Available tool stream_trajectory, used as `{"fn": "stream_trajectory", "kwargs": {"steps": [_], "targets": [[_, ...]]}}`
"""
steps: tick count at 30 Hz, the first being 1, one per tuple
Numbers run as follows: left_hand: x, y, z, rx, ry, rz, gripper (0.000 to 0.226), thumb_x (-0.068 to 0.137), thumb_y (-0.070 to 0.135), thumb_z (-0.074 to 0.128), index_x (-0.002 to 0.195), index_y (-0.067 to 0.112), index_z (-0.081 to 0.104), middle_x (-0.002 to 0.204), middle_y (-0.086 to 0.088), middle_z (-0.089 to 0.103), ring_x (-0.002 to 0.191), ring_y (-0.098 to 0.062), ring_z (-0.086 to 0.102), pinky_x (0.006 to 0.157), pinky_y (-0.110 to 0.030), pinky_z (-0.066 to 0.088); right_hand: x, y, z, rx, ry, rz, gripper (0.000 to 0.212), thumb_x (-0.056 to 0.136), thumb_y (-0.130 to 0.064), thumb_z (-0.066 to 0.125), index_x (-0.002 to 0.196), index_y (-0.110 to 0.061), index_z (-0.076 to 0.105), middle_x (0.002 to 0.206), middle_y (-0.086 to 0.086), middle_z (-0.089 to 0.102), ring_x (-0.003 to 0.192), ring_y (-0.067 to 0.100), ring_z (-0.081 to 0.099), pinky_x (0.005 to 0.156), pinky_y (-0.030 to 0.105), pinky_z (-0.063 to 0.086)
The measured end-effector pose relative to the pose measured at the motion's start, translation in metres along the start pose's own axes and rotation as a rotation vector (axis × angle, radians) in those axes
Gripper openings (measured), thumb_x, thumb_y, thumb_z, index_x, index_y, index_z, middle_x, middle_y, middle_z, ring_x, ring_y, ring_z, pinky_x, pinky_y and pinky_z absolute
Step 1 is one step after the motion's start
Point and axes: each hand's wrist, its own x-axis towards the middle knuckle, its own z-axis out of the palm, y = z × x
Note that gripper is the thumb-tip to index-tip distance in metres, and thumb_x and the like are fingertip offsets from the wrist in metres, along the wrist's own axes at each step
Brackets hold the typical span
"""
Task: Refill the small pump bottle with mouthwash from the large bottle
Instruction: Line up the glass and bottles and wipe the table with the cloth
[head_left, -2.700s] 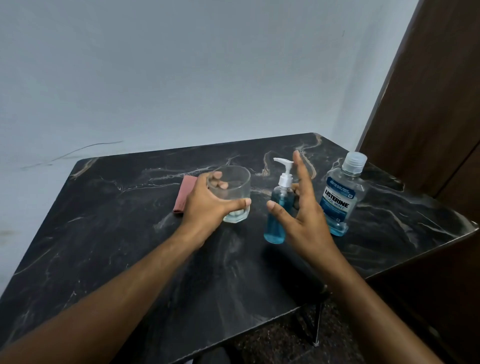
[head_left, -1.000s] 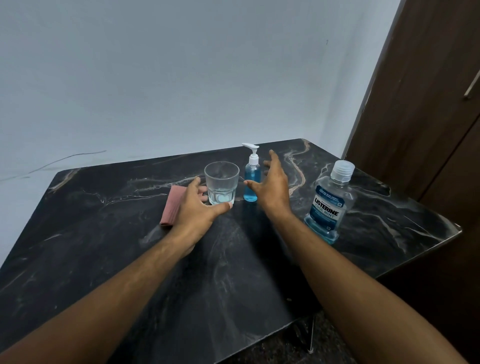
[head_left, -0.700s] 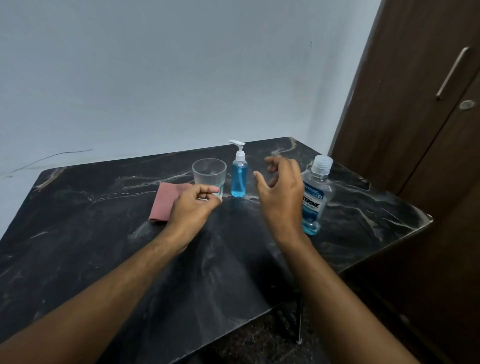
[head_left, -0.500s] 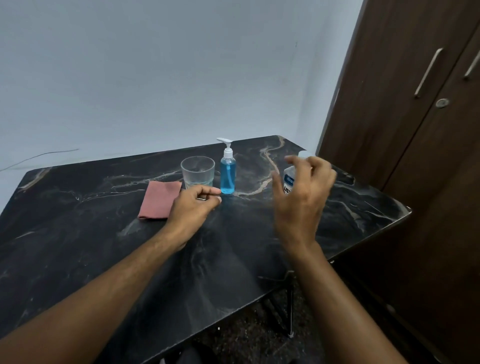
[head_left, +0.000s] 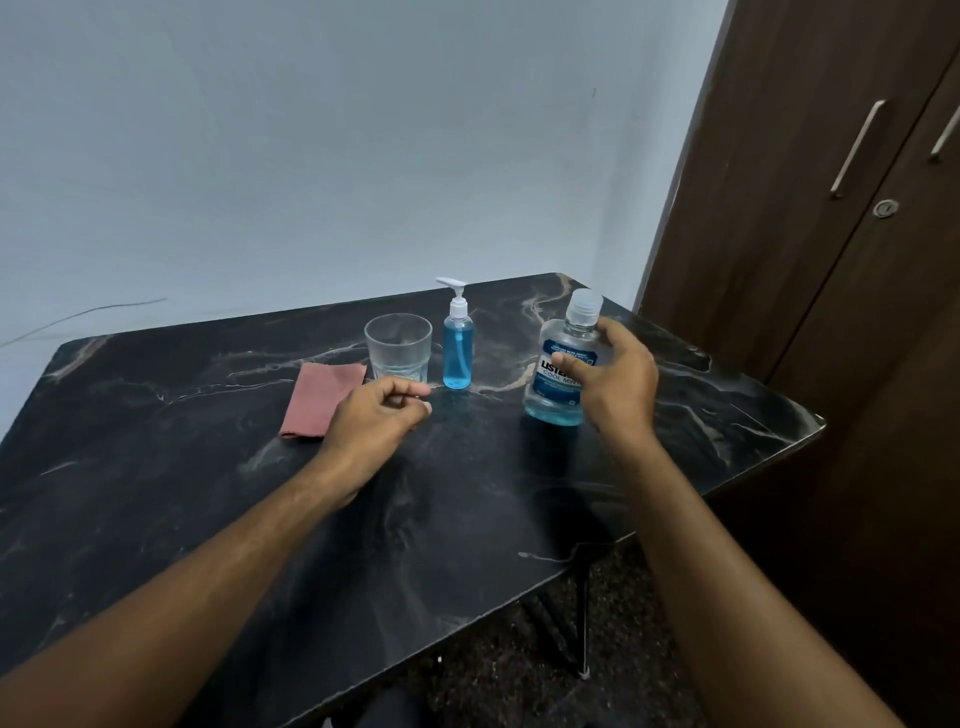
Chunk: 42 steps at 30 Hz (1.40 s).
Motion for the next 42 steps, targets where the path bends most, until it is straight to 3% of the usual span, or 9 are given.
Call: {"fn": "stream_trajectory", "kwargs": {"steps": [9,17,25,29,32,35,37,39,42], "targets": [[0.014,-0.016,-0.006,-0.003,0.009,-0.004,0.014,0.088,0.019,0.073,0.098,0.030,0.074,0.080,0.010,0.073,0.075,-0.004,0.066,0.070,-0.024,0.048,0.068,-0.003,0.031,0.165,-0.317,0.067,0.054,0.091,0.002,0.067,0.140,-0.013,0.052,0.138,0.008,0.057,0.121,0.024,0.060,0.104,0.049,0.052],[0.022,-0.024,-0.008,0.053,0.167,0.093,0.021,0.088,0.008,0.070,0.092,0.028,0.075,0.060,0.020,0.060,0.053,0.001,0.046,0.051,-0.010,0.037,0.104,0.004,0.052,0.150,-0.592,0.063,0.053,0.095,-0.002,0.061,0.143,-0.020,0.048,0.116,-0.012,0.064,0.099,0.004,0.061,0.082,0.025,0.051],[0.028,-0.032,-0.019,0.040,0.212,0.081,0.027,0.087,0.013,0.072,0.087,0.039,0.076,0.069,0.015,0.063,0.059,-0.001,0.048,0.061,-0.029,0.042,0.127,0.012,0.049,0.099,-0.798,0.052,0.060,0.095,0.004,0.057,0.135,-0.041,0.052,0.128,-0.014,0.059,0.116,0.006,0.056,0.111,0.043,0.038],[0.026,-0.029,-0.017,0.046,0.222,0.077,0.025,0.087,0.012,0.071,0.086,0.036,0.076,0.064,0.019,0.060,0.057,-0.002,0.046,0.060,-0.032,0.040,0.114,0.012,0.051,0.075,-0.752,0.014,0.099,0.091,0.018,0.053,0.157,-0.047,0.018,0.161,0.002,0.034,0.137,0.028,0.048,0.114,0.053,0.040],[0.023,-0.021,-0.013,0.078,0.232,0.093,0.021,0.086,0.008,0.070,0.086,0.029,0.076,0.072,0.032,0.063,0.060,0.000,0.051,0.067,-0.027,0.046,0.105,0.007,0.048,0.013,-0.625,-0.036,0.105,0.089,0.017,0.056,0.157,-0.048,0.010,0.167,0.003,0.021,0.140,0.030,0.044,0.109,0.055,0.046],[0.017,-0.010,-0.016,0.172,0.270,0.135,0.023,0.085,0.009,0.070,0.088,0.031,0.074,0.087,0.027,0.068,0.059,0.001,0.053,0.063,-0.018,0.049,0.094,0.005,0.045,-0.008,-0.363,-0.027,0.087,0.087,0.009,0.066,0.155,-0.030,0.029,0.147,0.008,0.044,0.125,0.023,0.053,0.099,0.040,0.055],[0.016,-0.006,-0.021,0.219,0.282,0.128,0.022,0.085,0.011,0.071,0.091,0.032,0.072,0.098,0.013,0.068,0.070,-0.004,0.057,0.074,-0.028,0.055,0.074,0.008,0.047,-0.001,-0.170,-0.017,0.058,0.087,0.007,0.067,0.135,-0.019,0.049,0.127,0.007,0.055,0.111,0.021,0.060,0.083,0.027,0.057],[0.012,-0.004,-0.024,0.245,0.286,0.092,0.017,0.086,0.013,0.072,0.096,0.026,0.073,0.107,0.006,0.067,0.084,-0.014,0.064,0.086,-0.037,0.058,0.043,0.012,0.053,-0.028,-0.049,-0.050,0.033,0.088,0.007,0.063,0.110,-0.017,0.059,0.107,0.002,0.064,0.097,0.019,0.065,0.077,0.027,0.057],[0.002,-0.003,-0.027,0.258,0.282,0.007,0.014,0.087,0.011,0.071,0.095,0.022,0.074,0.093,0.004,0.070,0.086,-0.020,0.068,0.091,-0.039,0.057,-0.011,0.015,0.071,-0.076,-0.236,-0.215,0.021,0.084,0.009,0.064,0.093,-0.010,0.070,0.092,0.004,0.072,0.077,0.013,0.063,0.078,0.024,0.054]]}}
